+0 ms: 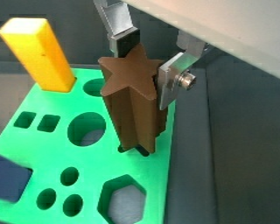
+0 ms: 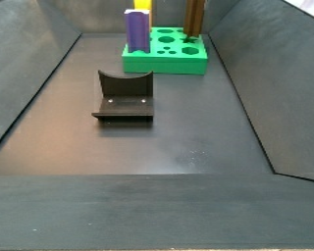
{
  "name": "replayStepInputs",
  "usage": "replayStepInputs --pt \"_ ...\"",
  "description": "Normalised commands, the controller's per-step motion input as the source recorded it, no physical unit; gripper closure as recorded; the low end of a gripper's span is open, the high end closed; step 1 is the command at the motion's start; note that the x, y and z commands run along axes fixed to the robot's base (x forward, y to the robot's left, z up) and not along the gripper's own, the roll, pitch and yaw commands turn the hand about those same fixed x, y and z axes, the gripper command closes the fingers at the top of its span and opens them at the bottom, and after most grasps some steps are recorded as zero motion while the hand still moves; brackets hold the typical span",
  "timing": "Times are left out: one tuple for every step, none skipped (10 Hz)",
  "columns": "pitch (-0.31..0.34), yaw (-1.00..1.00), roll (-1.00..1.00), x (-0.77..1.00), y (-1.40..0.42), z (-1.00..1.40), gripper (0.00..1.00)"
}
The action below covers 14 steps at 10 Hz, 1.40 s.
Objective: Pick up the star object. Move up. Move to above the board. Insert the star object.
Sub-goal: Insert the star object.
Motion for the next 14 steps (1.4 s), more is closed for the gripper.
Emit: replayStepInputs --pt "0.000 0.00 0.00 0.00 0.00 -0.16 1.00" --pt "-0.069 -0.05 0.10 0.09 0.00 -0.52 1.00" --pt "-0.106 -0.07 0.14 0.07 -0.06 -0.58 1.00" --pt "-0.130 -0.07 0.06 0.03 -0.03 -0.44 1.00" --pt "-0.133 -0.09 0.01 0.10 -0.01 -0.37 1.00" --pt "-0.121 -0.14 0.01 0.23 -0.01 -0.34 1.00" --pt "-0.106 -0.15 0.00 0.29 0.00 -0.28 1.00" --pt "-0.034 -0.12 -0.02 0.26 0.00 -0.09 1.00" --pt "-0.017 -0.11 0.00 0.09 0.00 -0.04 1.00" --pt "-0.079 -0.10 0.03 0.00 -0.01 -0.39 1.00" --pt "-0.107 -0.17 0.10 -0.38 -0.05 -0.58 1.00" --pt "-0.073 -0.10 0.07 -0.57 -0.06 -0.50 1.00" --pt "0.000 0.00 0.00 0.00 -0.02 -0.05 1.00" --pt "0.000 0.00 0.02 -0.01 -0.04 -0.17 1.00"
